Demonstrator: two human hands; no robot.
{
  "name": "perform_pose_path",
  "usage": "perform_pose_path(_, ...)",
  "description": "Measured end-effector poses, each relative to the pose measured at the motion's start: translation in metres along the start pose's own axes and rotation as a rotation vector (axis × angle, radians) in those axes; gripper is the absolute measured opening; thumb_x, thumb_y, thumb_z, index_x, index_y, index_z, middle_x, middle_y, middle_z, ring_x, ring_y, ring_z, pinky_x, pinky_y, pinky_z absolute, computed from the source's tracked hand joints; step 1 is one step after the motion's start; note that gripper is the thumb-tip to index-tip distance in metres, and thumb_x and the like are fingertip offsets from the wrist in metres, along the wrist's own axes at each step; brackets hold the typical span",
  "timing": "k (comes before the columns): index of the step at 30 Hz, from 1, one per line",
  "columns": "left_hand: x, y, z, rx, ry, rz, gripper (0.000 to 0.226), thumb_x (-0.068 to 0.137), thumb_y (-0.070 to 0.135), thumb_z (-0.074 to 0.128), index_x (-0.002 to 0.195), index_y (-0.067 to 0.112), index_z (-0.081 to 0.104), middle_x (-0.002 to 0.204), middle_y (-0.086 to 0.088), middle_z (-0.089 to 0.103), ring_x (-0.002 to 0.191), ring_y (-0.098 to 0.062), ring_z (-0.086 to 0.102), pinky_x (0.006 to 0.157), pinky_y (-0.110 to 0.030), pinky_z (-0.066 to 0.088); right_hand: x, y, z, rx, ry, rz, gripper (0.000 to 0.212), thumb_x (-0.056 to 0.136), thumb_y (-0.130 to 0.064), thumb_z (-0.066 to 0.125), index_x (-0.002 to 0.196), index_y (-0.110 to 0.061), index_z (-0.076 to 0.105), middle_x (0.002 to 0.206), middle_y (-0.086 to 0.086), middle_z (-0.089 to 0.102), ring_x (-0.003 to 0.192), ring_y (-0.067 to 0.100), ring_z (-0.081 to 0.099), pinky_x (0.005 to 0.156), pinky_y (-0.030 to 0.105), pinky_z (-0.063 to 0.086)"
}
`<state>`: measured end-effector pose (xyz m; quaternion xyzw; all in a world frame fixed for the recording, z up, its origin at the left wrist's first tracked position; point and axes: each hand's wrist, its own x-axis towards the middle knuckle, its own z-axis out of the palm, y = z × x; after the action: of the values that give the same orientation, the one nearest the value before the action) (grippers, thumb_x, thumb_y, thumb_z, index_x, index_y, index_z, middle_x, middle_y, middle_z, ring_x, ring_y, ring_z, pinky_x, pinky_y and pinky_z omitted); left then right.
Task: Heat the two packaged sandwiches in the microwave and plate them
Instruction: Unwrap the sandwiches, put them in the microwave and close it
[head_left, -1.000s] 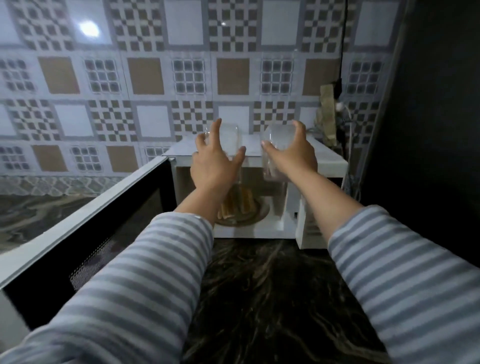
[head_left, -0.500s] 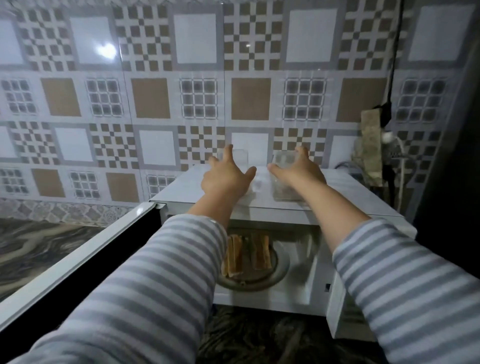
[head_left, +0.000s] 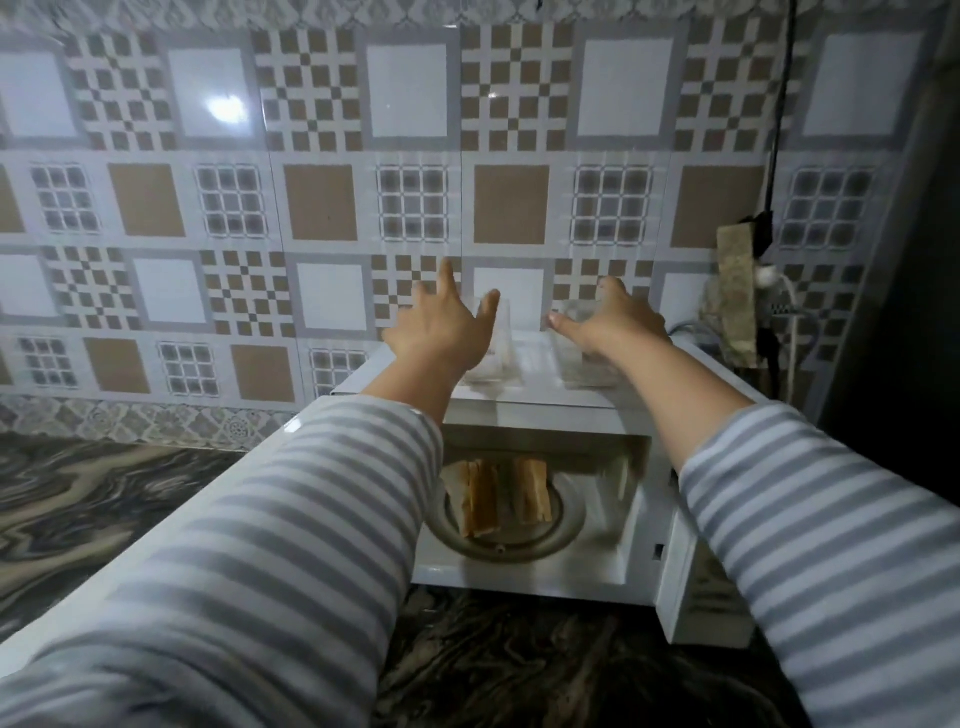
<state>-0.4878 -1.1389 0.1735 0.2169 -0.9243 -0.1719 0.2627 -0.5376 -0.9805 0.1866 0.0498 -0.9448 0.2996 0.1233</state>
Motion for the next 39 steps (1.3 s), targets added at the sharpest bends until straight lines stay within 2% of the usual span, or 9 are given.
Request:
perform_pose_path(3, -0.02, -0.02, -0.022, -0.016, -0.022, 0.045, 0.07, 0.096, 0.059, 0.027, 0.153, 0.028, 0.0, 0.16, -0.009, 0.013, 0.136, -0.04, 0.035, 0.102, -0.054, 0.038, -0.04, -0.01, -0.002, -0.073, 0.047, -0.044, 0.08, 0.085, -0.06, 0.056, 0.149, -0.024, 0.024, 0.152, 0.013, 0.029, 0.135, 0.04, 0.032, 0.106, 0.05, 0.036)
perform_pose_path(6, -0.044, -0.047, -0.045, -0.042, -0.123, 0.115, 0.071, 0.098, 0.051, 0.034, 0.153, 0.026, -0.003, 0.161, -0.011, 0.006, 0.14, -0.04, 0.028, 0.111, -0.053, 0.032, -0.093, -0.02, 0.005, -0.104, 0.07, -0.076, 0.069, 0.087, -0.057, 0.053, 0.144, -0.025, 0.032, 0.148, 0.011, 0.035, 0.131, 0.036, 0.036, 0.103, 0.047, 0.037)
perform_pose_path(9, -0.07, -0.078, -0.072, -0.067, -0.243, 0.208, 0.067, 0.098, 0.045, 0.041, 0.153, 0.023, 0.01, 0.158, -0.013, 0.019, 0.141, -0.036, 0.029, 0.114, -0.049, 0.027, -0.155, -0.033, 0.021, -0.072, 0.018, -0.05, 0.064, 0.087, -0.057, 0.053, 0.141, -0.026, 0.037, 0.142, 0.011, 0.041, 0.127, 0.035, 0.04, 0.101, 0.045, 0.04)
perform_pose_path(12, -0.096, -0.113, -0.098, -0.225, -0.331, 0.24, 0.061, 0.098, 0.042, 0.045, 0.151, 0.025, 0.02, 0.153, -0.009, 0.033, 0.137, -0.031, 0.036, 0.113, -0.046, 0.03, -0.222, -0.05, 0.042, -0.036, -0.037, -0.049, 0.063, 0.088, -0.059, 0.052, 0.138, -0.025, 0.039, 0.138, 0.01, 0.046, 0.123, 0.034, 0.046, 0.098, 0.048, 0.044)
perform_pose_path(15, -0.121, -0.154, -0.12, -0.303, -0.378, 0.245, 0.053, 0.097, 0.041, 0.047, 0.146, 0.026, 0.033, 0.147, -0.005, 0.043, 0.132, -0.027, 0.043, 0.112, -0.044, 0.033, -0.283, -0.074, 0.061, -0.019, -0.1, -0.044, 0.064, 0.088, -0.062, 0.048, 0.141, -0.028, 0.036, 0.144, 0.008, 0.041, 0.131, 0.034, 0.04, 0.101, 0.049, 0.041)
perform_pose_path(22, -0.168, -0.224, -0.14, -0.394, -0.559, 0.317, 0.037, 0.102, 0.033, 0.041, 0.138, 0.03, 0.048, 0.145, 0.006, 0.043, 0.129, -0.013, 0.042, 0.106, -0.027, 0.029, -0.386, -0.134, 0.072, 0.087, -0.14, -0.129, 0.055, 0.092, -0.059, 0.035, 0.141, -0.033, 0.034, 0.146, 0.004, 0.038, 0.131, 0.031, 0.04, 0.105, 0.049, 0.036)
perform_pose_path(30, -0.188, -0.229, -0.131, -0.353, -0.49, 0.382, 0.045, 0.104, 0.037, 0.024, 0.147, 0.03, 0.035, 0.158, 0.009, 0.023, 0.145, -0.014, 0.022, 0.111, -0.024, 0.016, -0.423, -0.139, 0.055, -0.05, -0.173, -0.092, 0.056, 0.09, -0.065, 0.033, 0.143, -0.047, 0.033, 0.161, 0.007, 0.011, 0.147, 0.029, 0.01, 0.117, 0.052, 0.013)
perform_pose_path(36, -0.201, -0.202, -0.111, -0.326, -0.43, 0.416, 0.054, 0.102, 0.046, 0.017, 0.15, 0.023, 0.03, 0.16, 0.004, 0.017, 0.148, -0.009, 0.008, 0.117, -0.03, 0.007, -0.413, -0.109, 0.036, -0.082, -0.129, -0.033, 0.05, 0.09, -0.063, 0.032, 0.138, -0.051, 0.038, 0.16, 0.004, 0.016, 0.147, 0.029, 0.006, 0.117, 0.054, 0.003)
perform_pose_path(39, -0.209, -0.184, -0.095, -0.31, -0.4, 0.404, 0.06, 0.098, 0.057, 0.013, 0.15, 0.03, 0.026, 0.162, 0.004, 0.01, 0.148, -0.011, 0.005, 0.119, -0.046, 0.009, -0.403, -0.088, 0.022, -0.088, -0.095, 0.001, 0.054, 0.086, -0.069, 0.037, 0.136, -0.049, 0.043, 0.158, 0.002, 0.023, 0.146, 0.029, 0.013, 0.116, 0.053, 0.007)
